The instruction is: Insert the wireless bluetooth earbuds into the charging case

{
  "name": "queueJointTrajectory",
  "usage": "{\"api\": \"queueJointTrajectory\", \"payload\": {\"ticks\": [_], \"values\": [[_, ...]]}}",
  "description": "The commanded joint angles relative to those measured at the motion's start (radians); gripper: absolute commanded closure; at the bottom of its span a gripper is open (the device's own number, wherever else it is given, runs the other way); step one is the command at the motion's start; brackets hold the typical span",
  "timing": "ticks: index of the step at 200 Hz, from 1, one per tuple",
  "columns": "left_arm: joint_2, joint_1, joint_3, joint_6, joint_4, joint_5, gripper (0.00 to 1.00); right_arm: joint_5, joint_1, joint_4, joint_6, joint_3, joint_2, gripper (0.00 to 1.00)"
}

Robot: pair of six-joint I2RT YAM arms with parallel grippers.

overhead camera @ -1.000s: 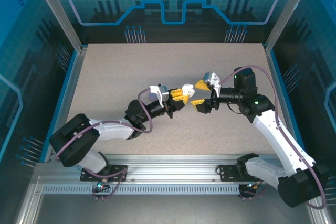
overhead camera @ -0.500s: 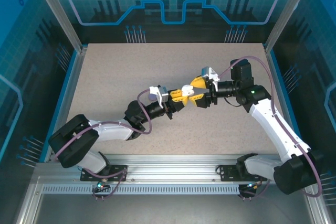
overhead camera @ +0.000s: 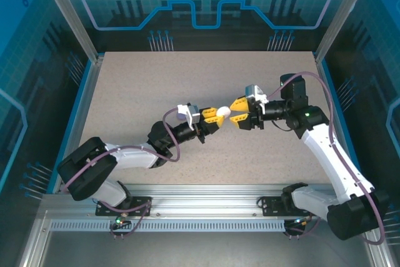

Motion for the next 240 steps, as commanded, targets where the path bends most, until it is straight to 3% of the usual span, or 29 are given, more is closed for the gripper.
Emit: {"api": "queueJointTrajectory", "payload": {"ticks": [1,31,81,143,201,240], "values": [[-0.015,0.0,0.0,0.01,0.033,-0.005,0.79,0.036,-0.017,0.056,0.035,-0.033,-0.018,0.56],[-0.016,0.001,0.005,0.007,0.032,0.009,0.79,0.067,-0.016,0.099,0.002,-0.046,-0.007,0.56],[-0.014,0.0,0.017,-0.006,0.032,0.034,0.79,-0.027,-0.017,0.006,-0.154,-0.005,0.057,0.57],[-0.012,0.0,0.016,-0.009,0.032,0.035,0.79,-0.15,-0.017,-0.171,-0.306,0.105,0.16,0.77],[-0.014,0.001,0.011,-0.001,0.032,0.027,0.78,-0.172,-0.017,-0.246,-0.383,0.15,0.206,0.91],[-0.011,0.001,0.003,-0.001,0.032,0.004,0.7,-0.171,-0.017,-0.254,-0.392,0.145,0.206,0.95]]}}
